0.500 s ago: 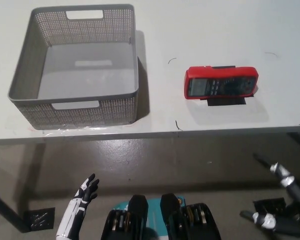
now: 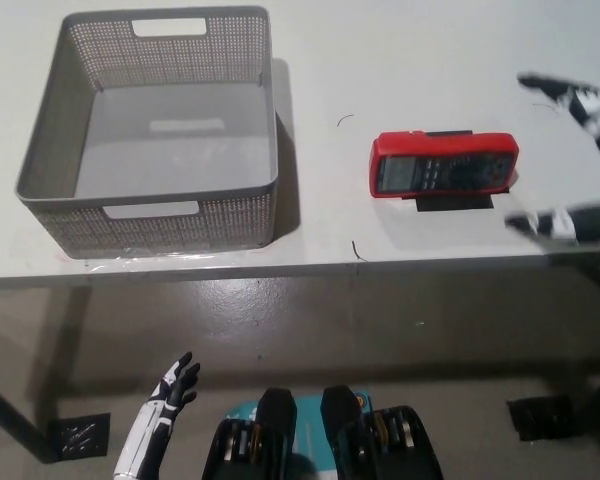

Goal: Use the right hand to pick up a multimeter on the right side and put it into a container on the left side

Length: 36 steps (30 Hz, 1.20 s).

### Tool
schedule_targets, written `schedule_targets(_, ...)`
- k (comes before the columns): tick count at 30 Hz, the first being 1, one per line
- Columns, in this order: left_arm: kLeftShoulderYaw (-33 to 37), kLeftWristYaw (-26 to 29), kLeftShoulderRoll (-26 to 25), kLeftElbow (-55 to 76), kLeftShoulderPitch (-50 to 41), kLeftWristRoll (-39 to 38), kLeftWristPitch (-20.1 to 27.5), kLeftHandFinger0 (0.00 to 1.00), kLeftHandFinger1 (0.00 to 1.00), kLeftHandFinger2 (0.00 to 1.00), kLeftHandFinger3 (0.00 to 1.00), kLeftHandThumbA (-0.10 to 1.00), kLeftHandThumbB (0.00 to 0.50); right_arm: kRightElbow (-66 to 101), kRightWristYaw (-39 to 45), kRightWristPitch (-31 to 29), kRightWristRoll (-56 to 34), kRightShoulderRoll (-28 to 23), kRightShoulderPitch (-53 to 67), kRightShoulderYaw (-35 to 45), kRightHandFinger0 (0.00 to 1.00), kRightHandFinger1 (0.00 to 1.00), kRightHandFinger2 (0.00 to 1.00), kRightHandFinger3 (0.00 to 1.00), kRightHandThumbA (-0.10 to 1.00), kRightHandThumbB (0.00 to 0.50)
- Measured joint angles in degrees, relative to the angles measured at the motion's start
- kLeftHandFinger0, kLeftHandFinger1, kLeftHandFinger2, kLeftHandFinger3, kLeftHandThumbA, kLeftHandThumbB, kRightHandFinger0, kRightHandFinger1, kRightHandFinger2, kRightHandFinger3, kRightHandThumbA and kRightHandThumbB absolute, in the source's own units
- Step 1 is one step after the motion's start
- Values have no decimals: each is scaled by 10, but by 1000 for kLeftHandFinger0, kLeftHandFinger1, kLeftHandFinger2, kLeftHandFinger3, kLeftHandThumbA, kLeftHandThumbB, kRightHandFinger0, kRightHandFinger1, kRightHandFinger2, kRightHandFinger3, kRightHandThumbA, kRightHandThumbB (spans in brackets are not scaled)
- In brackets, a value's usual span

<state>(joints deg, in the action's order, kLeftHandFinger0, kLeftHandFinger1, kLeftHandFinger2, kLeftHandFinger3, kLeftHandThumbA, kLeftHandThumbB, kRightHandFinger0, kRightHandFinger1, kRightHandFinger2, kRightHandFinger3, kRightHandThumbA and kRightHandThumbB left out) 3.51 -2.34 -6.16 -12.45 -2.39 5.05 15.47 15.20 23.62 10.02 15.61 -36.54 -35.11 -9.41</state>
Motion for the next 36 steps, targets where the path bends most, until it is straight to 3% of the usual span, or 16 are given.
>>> schedule_targets(2,0,-1,0,0,0,0,0,1000,1000,1000,1000,1000,500,-34,11,9,6,0,-33,-16,1000,1000,1000,1000,1000,402)
schedule_targets(5,0,-2,0,0,-1,0,0,1000,1000,1000,1000,1000,500,-127,38,30,17,3,-109,-59,1000,1000,1000,1000,1000,435)
schedule_targets(9,0,-6,0,0,-2,-1,-1,1000,1000,1000,1000,1000,500,-236,64,43,31,14,-186,-106,1000,1000,1000,1000,1000,409)
schedule_targets(12,0,-10,0,0,-2,-1,-1,1000,1000,1000,1000,1000,500,-324,81,46,42,30,-239,-140,1000,1000,1000,1000,1000,428)
schedule_targets(13,0,-12,0,0,-2,-1,-1,1000,1000,1000,1000,1000,500,-351,87,46,46,37,-257,-152,1000,1000,1000,1000,1000,413)
schedule_targets(16,0,-14,0,0,-3,-1,-1,1000,1000,1000,1000,1000,500,-446,103,50,52,67,-304,-178,1000,1000,1000,1000,1000,455)
schedule_targets(20,0,-17,0,0,-4,-1,-1,1000,1000,1000,1000,1000,469,-566,113,52,59,111,-347,-203,1000,1000,1000,1000,1000,411)
schedule_targets(21,1,-17,0,-1,-5,-1,0,1000,1000,1000,1000,1000,462,-590,115,51,60,121,-354,-206,1000,1000,1000,1000,1000,411)
schedule_targets(23,1,-18,0,-3,-5,-1,0,1000,1000,1000,1000,1000,494,-647,120,50,61,140,-368,-212,1000,1000,1000,1000,1000,487)
schedule_targets(24,1,-19,0,-6,-5,-1,0,1000,1000,1000,1000,1000,498,-676,121,50,61,150,-376,-215,1000,1000,1000,1000,1000,498)
schedule_targets(29,1,-26,0,-8,-6,-6,1,1000,1000,1000,1000,1000,495,-821,134,44,62,196,-421,-217,1000,1000,1000,1000,1000,500)
schedule_targets(36,1,-28,-1,-11,-6,-8,11,1000,1000,1000,1000,1000,482,-897,151,13,60,213,-453,-206,1000,1000,1000,1000,1000,500)
